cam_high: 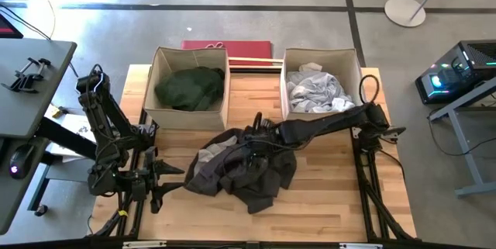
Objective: Sort clothes
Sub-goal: Put the grey shorts into the left brown laundry bin
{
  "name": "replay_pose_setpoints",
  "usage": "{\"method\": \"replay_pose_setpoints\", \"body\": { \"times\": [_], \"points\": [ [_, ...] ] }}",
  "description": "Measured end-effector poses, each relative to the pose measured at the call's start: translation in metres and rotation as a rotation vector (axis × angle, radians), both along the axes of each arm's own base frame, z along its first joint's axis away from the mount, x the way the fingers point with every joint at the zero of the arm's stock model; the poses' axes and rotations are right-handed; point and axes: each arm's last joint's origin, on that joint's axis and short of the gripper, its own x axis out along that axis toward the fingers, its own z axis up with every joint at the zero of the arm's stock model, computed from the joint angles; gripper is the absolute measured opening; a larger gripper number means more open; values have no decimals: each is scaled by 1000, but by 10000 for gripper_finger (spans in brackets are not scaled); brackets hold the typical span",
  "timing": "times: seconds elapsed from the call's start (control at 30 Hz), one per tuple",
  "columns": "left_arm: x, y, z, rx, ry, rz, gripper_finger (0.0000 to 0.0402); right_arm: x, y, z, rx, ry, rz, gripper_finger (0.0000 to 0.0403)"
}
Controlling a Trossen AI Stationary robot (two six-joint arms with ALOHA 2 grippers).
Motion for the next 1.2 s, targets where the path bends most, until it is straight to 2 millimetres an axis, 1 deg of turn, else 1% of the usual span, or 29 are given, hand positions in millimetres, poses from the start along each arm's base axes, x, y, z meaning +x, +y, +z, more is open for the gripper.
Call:
{"method": "replay_pose_setpoints", "body": {
  "times": [0.07,0.1,0.17,0.23,0.33,0.43,0.53,0.63,0.73,0.83,0.9,1.03,1.1,1.17,1.2],
  "points": [
    [0,0,0,2,1,0,154,2,8,11,-60,-60,18,276],
    [0,0,0,2,1,0,154,3,14,13,-90,-91,51,276],
    [0,0,0,2,1,5,154,8,28,12,-141,-161,125,277],
    [0,0,0,4,0,14,154,14,39,0,-189,-213,177,277],
    [0,1,-1,11,6,17,154,23,46,-32,-225,-244,183,277],
    [0,1,-3,12,11,18,154,30,39,-68,-219,-206,140,277],
    [0,1,-4,9,14,19,154,32,22,-100,-179,-131,90,277],
    [0,1,-4,2,15,19,154,33,2,-132,-47,-52,78,277],
    [0,1,-4,0,15,19,154,35,-10,-161,69,-6,89,277],
    [0,1,-4,0,15,19,154,38,-13,-181,49,7,122,277],
    [0,1,-4,0,15,19,154,41,-10,-189,7,-3,137,277],
    [0,1,-4,-1,14,25,154,44,-4,-194,-41,-39,159,269],
    [-1,1,-4,-1,11,50,154,43,-2,-195,-32,-40,157,245],
    [-3,2,-4,0,6,85,154,43,1,-195,-13,-45,154,204],
    [-4,2,-4,4,4,103,154,43,3,-196,-6,-47,157,176]
  ]
}}
